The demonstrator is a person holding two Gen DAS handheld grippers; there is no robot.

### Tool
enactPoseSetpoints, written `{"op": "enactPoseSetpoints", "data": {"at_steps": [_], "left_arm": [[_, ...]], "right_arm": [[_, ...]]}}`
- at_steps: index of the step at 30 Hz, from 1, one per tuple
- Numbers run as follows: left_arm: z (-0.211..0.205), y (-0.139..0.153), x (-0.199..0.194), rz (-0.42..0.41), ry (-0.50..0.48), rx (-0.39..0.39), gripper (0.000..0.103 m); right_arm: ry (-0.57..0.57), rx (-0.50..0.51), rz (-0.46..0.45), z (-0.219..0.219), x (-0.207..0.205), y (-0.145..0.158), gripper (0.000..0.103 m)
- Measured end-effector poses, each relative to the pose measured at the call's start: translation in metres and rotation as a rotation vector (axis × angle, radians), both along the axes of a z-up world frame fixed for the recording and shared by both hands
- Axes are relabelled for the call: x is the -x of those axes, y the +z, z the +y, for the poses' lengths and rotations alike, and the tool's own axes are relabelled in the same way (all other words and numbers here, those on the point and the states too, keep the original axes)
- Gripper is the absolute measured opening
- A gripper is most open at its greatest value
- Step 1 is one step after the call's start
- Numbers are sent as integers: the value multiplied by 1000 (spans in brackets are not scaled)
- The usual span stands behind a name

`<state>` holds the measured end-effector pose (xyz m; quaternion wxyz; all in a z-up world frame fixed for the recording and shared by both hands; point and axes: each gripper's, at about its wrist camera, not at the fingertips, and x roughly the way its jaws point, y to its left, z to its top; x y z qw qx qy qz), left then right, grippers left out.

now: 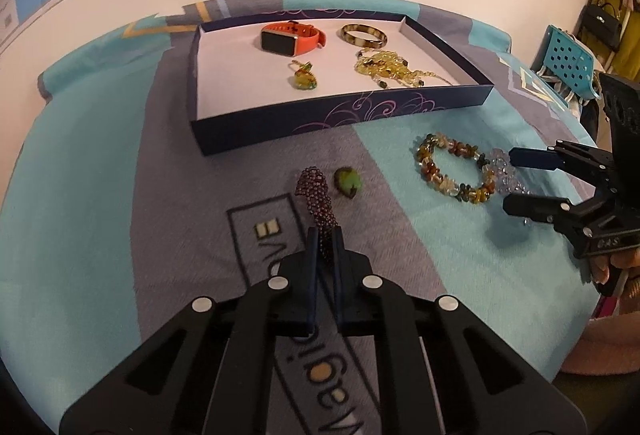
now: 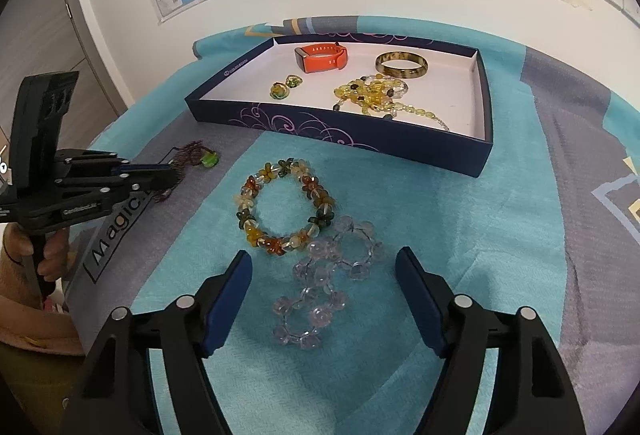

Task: Organize jewelry
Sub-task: 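Grasp the clear crystal bracelet with the right tool while the left tool grasps the purple beaded strand, then lift both held pieces and carry them toward the tray with both tools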

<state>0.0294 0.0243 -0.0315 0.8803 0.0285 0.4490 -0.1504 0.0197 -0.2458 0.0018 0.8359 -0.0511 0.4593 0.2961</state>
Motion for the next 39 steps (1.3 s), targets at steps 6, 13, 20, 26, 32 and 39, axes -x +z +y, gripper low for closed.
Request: {"op": "enactPoseSetpoints", "data": {"at_steps": [6, 13, 20, 26, 32, 39], "left_arm": [[0, 0, 4, -17, 5, -4, 34], [-2, -2, -1, -24, 13, -6, 33], [4, -2, -1, -19, 27, 8, 7], [10, 3, 1, -19, 34, 46, 7], [16, 17, 3, -42, 33, 104, 7], [17, 37, 4, -94, 26, 154, 7]], "right_arm": [[-16, 49, -18, 1, 0, -1, 55], [-61, 49, -16, -9, -3, 0, 18], [-92, -125, 70, -31, -11, 1, 15], [-93, -211, 82, -37, -11, 11, 14], [-80, -250, 66, -35, -12, 22, 14], [-74, -280, 34, -36, -16, 38, 14]]}}
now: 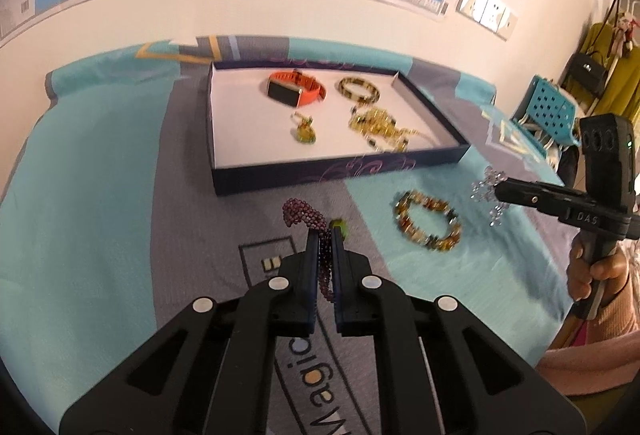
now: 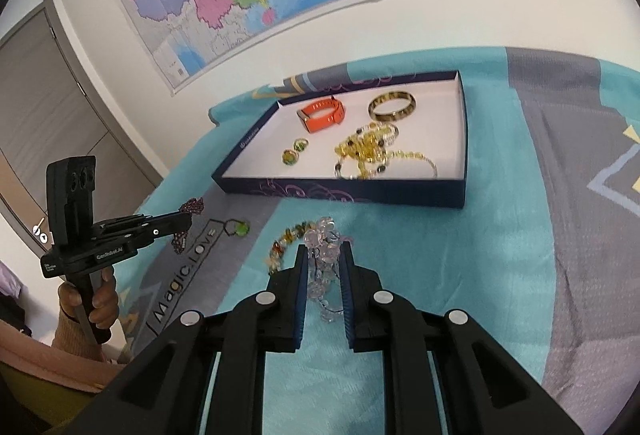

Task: Organize jewelry
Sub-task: 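Lift both held pieces and carry them toward the tray with both tools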

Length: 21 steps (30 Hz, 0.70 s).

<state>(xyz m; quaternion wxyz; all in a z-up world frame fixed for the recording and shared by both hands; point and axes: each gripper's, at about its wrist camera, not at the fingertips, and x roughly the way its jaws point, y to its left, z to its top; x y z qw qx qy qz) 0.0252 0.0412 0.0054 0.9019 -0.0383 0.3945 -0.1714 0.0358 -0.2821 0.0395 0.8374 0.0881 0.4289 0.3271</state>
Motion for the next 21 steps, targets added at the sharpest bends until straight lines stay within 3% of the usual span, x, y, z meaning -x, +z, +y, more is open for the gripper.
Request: {"op": "enactPoseSetpoints", "data": {"at_steps": [21], "left_arm": [[-19, 27, -31, -78, -29, 0, 7]], "right_arm": [[-4, -43, -56, 9, -37, 26, 14]]}}
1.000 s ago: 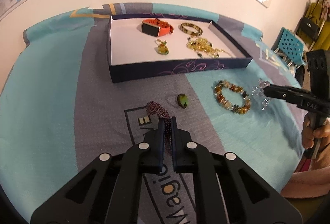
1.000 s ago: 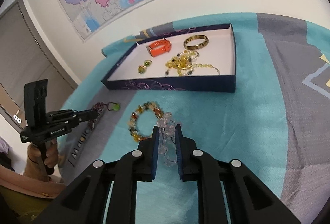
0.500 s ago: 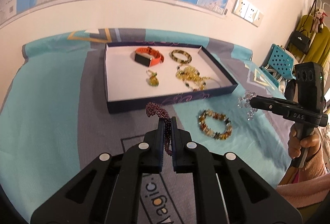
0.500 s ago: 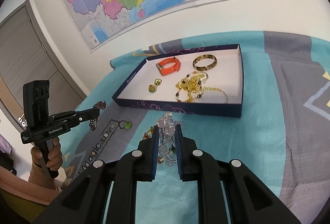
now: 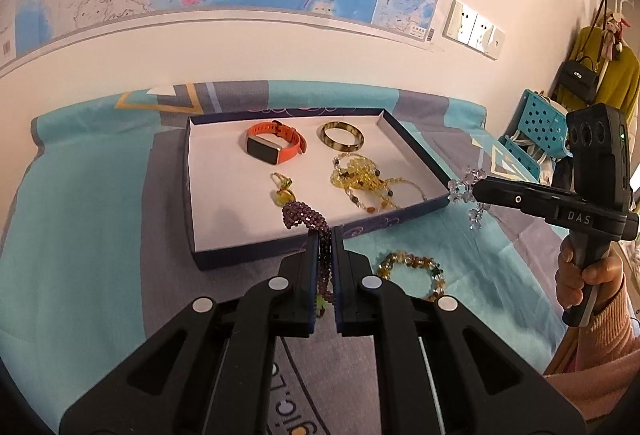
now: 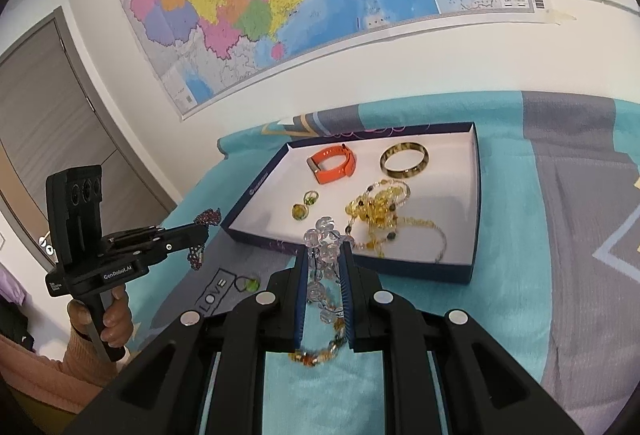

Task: Organize jewelry
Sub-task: 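Lift both held pieces and carry them toward the tray with both tools, then lower the crystal bracelet into the tray with the right tool while the left tool lowers the purple strand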

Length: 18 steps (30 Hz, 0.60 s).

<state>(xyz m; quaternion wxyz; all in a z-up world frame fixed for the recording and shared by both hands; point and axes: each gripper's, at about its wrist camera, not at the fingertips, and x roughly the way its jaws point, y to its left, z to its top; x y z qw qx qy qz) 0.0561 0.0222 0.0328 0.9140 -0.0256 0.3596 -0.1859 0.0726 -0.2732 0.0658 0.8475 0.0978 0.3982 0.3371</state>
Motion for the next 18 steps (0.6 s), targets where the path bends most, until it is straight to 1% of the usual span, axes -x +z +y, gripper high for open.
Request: {"op": "enactPoseSetpoints", "data": {"at_steps": [18], "left_arm": [[-6, 2, -29, 1, 0, -21, 7]], "right_arm": [[4, 12, -16, 10, -25, 3, 14]]}}
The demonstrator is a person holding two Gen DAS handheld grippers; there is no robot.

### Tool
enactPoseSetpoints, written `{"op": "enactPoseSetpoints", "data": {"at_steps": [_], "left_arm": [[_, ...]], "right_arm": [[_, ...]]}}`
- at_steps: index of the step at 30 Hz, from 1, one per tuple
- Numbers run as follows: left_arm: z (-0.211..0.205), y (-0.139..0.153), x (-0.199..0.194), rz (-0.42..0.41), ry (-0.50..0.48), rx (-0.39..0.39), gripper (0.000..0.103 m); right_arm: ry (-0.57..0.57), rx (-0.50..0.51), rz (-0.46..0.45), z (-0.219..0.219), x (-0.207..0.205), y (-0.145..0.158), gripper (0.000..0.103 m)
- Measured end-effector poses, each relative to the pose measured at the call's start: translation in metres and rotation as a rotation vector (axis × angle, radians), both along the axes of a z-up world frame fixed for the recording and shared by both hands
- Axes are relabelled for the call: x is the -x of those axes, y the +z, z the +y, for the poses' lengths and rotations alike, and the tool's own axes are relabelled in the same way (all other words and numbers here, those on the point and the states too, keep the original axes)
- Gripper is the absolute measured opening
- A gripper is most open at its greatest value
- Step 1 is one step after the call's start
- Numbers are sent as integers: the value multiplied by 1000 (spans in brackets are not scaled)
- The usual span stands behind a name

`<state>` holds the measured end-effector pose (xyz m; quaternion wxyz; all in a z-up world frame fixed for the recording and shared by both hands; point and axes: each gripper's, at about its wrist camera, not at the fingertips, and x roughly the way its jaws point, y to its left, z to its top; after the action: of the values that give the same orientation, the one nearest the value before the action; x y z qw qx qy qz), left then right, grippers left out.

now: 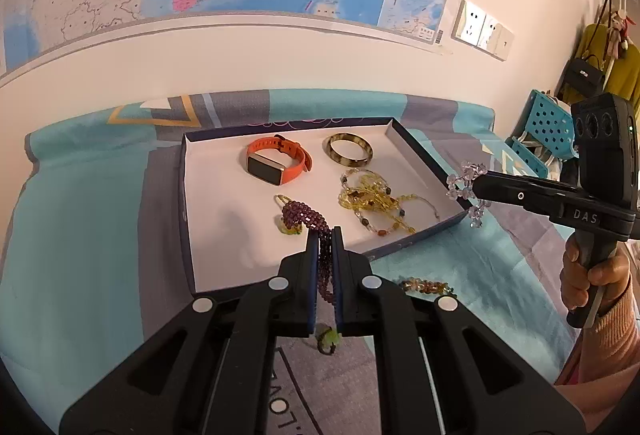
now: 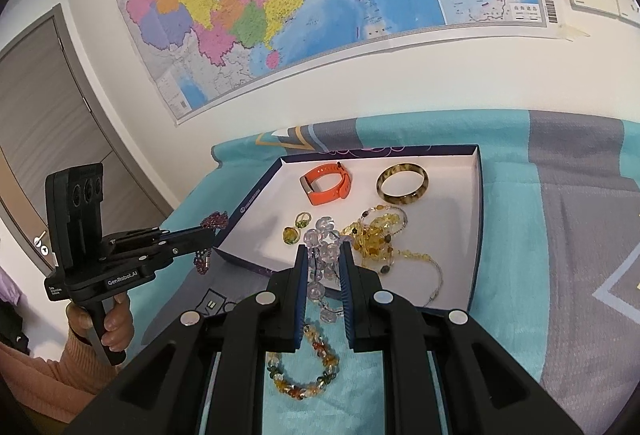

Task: Organize jewelry
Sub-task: 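Lower the crystal bracelet into the tray with the right tool while the left tool lowers the purple strand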

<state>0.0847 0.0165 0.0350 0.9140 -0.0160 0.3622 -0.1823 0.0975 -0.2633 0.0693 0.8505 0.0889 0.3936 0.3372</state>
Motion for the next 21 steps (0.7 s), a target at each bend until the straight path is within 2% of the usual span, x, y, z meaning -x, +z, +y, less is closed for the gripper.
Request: {"op": "enactPoseSetpoints", "data": {"at_steps": [21], "left_arm": [[-5, -10, -30, 19, -2, -26, 7]], "right_arm": [[-2, 28, 17, 16, -30, -6, 14]]}}
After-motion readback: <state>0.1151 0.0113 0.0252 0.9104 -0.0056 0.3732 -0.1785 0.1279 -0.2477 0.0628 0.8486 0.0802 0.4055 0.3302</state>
